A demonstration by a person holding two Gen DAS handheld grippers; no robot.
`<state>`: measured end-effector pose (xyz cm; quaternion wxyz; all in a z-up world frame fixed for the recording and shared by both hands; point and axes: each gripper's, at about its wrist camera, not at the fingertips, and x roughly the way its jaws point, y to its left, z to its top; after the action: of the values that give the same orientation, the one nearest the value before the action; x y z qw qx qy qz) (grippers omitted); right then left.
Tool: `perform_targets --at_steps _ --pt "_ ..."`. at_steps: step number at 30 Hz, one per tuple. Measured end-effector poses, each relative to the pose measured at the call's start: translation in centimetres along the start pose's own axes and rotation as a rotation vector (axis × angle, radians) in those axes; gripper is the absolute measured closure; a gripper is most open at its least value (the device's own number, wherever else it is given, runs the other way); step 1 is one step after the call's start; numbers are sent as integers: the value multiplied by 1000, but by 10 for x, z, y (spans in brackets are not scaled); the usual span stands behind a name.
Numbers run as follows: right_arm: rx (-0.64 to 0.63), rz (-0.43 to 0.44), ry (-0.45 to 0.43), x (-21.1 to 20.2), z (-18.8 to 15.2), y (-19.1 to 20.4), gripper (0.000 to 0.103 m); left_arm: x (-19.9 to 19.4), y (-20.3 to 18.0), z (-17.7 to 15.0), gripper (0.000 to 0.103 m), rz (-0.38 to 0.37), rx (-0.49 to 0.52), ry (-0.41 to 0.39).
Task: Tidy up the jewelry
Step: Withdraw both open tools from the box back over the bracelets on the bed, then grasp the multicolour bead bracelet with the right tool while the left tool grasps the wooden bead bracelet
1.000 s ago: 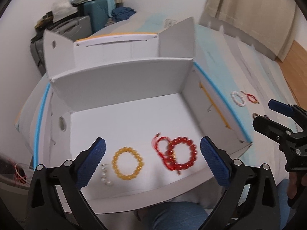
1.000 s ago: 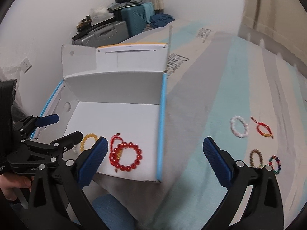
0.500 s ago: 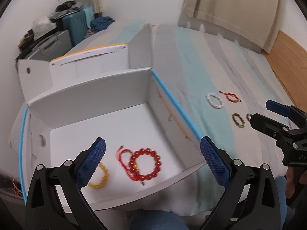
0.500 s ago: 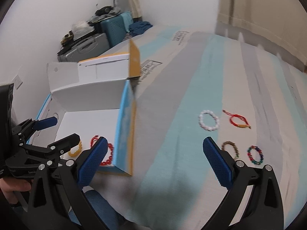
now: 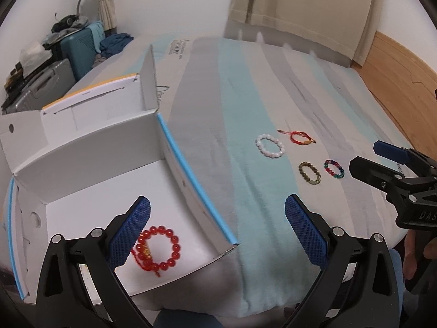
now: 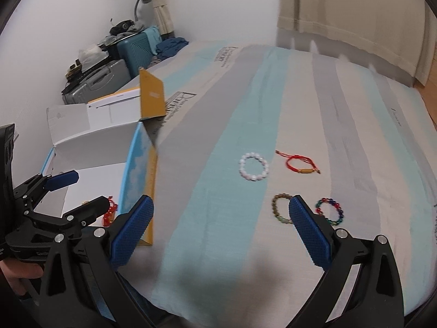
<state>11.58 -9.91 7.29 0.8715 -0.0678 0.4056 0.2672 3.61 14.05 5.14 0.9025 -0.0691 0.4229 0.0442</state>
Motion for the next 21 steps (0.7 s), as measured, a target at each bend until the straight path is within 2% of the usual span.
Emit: perform_targets --at_steps 12,21 --pt "67 -68 -2 -3 -5 -59 8 22 -42 6 6 -28 50 3" --pt "103 -121 21 14 -10 -116 8 65 -89 10 6 -78 99 20"
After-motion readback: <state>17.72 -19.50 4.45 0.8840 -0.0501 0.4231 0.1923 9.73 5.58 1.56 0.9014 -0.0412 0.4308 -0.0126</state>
